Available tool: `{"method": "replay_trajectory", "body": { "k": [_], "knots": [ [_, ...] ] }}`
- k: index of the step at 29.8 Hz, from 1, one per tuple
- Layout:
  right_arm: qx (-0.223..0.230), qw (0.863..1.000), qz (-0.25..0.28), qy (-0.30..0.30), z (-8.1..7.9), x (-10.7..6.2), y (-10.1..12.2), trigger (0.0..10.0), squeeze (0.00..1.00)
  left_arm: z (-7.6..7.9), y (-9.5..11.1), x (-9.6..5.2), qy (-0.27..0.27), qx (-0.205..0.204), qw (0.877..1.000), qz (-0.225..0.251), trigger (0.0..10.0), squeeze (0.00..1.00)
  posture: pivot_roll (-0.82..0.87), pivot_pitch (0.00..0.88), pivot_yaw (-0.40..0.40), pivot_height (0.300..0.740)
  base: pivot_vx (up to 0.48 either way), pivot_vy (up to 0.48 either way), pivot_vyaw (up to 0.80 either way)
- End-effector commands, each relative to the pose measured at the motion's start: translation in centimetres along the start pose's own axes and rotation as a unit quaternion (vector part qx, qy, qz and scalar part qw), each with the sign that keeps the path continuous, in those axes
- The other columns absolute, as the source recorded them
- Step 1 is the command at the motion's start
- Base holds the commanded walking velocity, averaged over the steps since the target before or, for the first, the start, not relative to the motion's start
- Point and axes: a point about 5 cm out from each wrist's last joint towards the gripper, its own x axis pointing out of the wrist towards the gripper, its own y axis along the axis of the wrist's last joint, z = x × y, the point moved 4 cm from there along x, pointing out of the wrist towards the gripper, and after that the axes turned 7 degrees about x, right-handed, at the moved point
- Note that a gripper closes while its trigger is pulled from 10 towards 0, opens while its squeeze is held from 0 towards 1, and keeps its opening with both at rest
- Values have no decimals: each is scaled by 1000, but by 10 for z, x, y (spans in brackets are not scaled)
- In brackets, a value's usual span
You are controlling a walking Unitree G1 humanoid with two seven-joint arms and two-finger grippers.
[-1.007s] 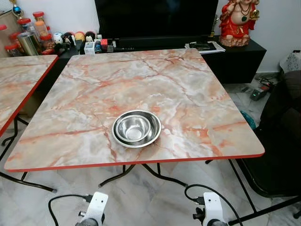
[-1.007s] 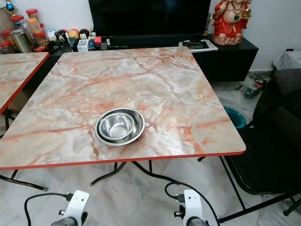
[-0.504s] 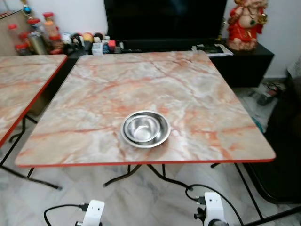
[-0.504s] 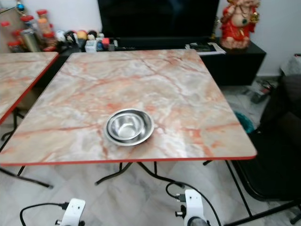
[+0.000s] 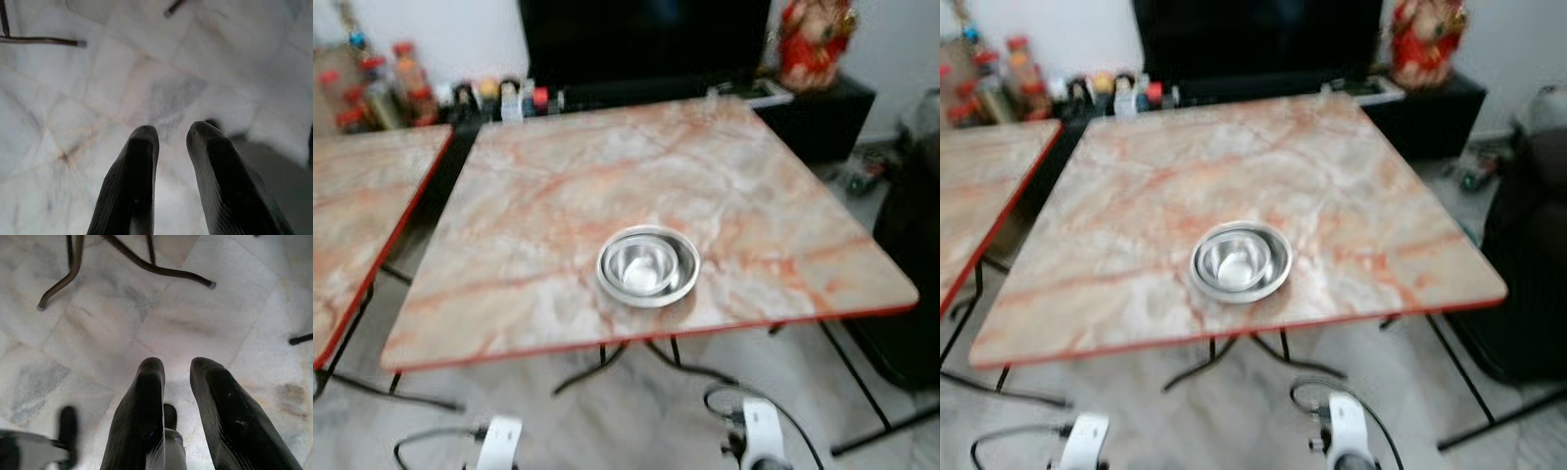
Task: Setting the table
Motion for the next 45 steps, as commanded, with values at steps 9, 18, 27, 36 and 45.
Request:
{"method": "replay_trajectory", "body": {
  "k": [9,18,27,36,45],
  "knots": [
    [-7,1000,8,15,-14,2,7,10000,0,-10,-13,-2,15,-10,1000,-22,10000,0,-2,0,41,740,0,458,0],
    [1,1000,7,13,-12,2,6,10000,0,-11,-13,-2,19,-17,999,-23,10000,0,-10,0,34,740,0,457,0],
    [8,1000,11,9,-10,2,9,10000,0,-10,-15,-2,20,-21,999,-28,10000,0,-15,0,36,740,0,456,0],
    [11,1000,13,14,-12,2,10,10000,0,-10,-11,-1,20,-22,999,-24,10000,0,-13,0,39,740,0,455,0],
    [2,1000,14,14,-14,3,11,10000,0,-13,-10,-1,22,-19,999,-24,10000,0,-13,0,51,740,0,458,0]
  ]
}}
